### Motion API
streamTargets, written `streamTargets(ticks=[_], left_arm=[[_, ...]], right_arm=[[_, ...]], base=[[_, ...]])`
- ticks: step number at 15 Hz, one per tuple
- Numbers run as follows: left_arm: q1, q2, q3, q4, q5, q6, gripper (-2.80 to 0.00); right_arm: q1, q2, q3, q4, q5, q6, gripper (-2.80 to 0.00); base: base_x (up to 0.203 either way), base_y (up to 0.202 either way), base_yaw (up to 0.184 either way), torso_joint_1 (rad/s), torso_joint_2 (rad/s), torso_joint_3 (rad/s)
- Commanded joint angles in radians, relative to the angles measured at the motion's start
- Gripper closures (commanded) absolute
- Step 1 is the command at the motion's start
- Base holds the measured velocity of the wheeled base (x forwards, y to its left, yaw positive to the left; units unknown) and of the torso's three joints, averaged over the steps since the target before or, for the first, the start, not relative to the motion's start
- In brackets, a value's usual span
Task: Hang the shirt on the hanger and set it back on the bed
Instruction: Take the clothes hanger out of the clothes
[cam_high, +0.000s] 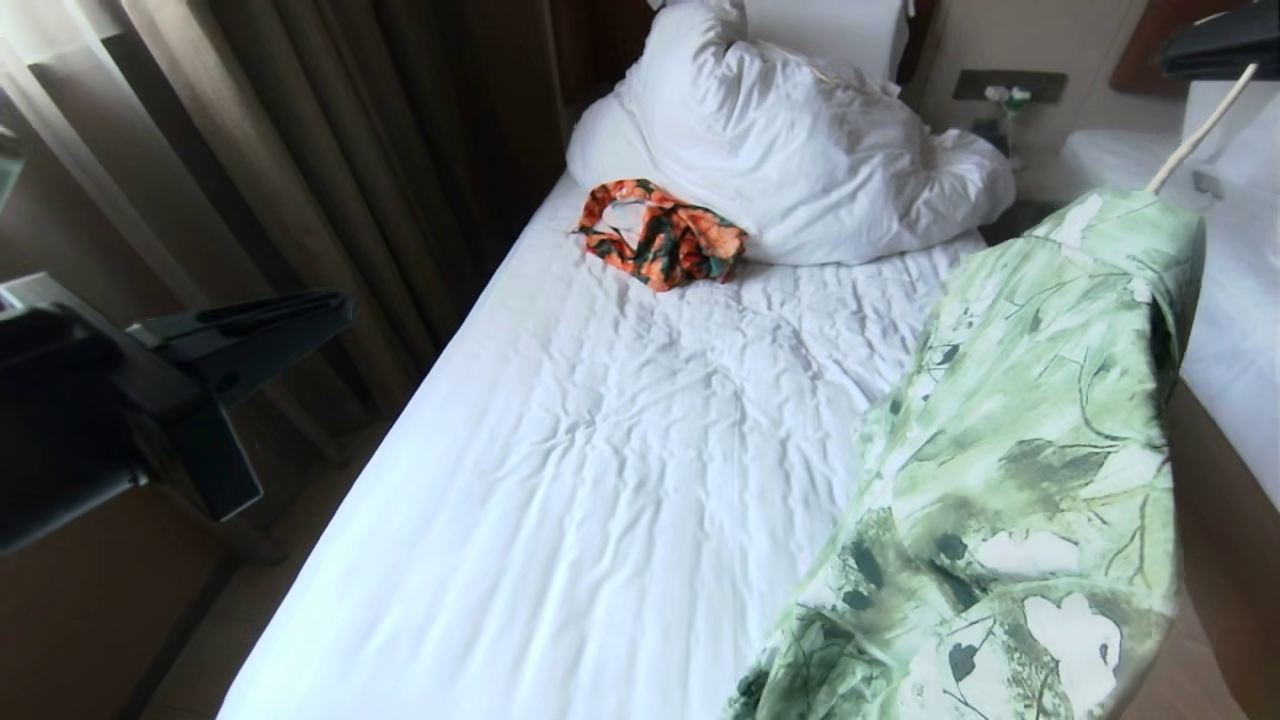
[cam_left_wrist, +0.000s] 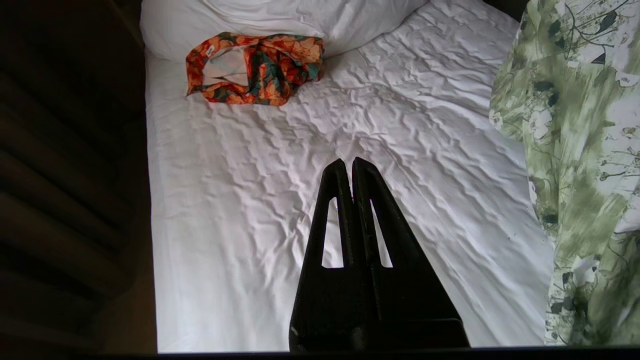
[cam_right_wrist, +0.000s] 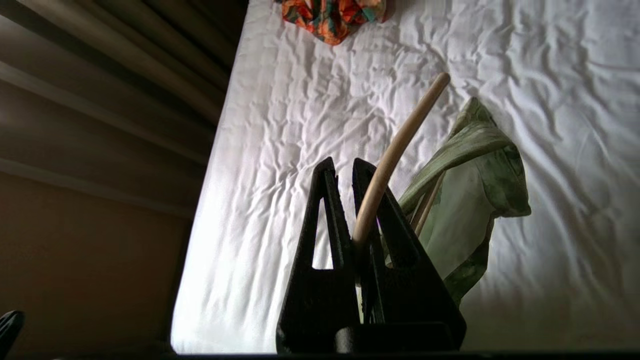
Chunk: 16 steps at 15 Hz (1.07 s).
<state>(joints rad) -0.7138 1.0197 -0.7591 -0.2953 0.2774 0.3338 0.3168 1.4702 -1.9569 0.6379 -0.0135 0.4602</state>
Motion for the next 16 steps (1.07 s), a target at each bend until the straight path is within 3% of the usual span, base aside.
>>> streamTargets(ticks=[1,6,16], left_arm=[[0.001,-0.037,0.021,-0.002,0.003,0.002,0.00],[0.002,-0.103,0.079,-0.003,0.002,0.001,0.00],[0.014,-0.191,0.130,-0.005,-0.001,0.001,0.00]], right_arm=[[0.001,0.000,0.001,0.003,-0.023,-0.005,0.00],[0.004,-0.011,0.010,-0.007,-0.096,-0.074,0.00],[0.005,0.002,0.018,-0.007,-0.125,-0.089,0.00]], base=[[0.000,0.000,0.000,0.193,-0.56,-0.369],[0.000,0.000,0.000,0.225,-0.59,-0.363],[0.000,0.000,0.000,0.152,-0.37,-0.216]])
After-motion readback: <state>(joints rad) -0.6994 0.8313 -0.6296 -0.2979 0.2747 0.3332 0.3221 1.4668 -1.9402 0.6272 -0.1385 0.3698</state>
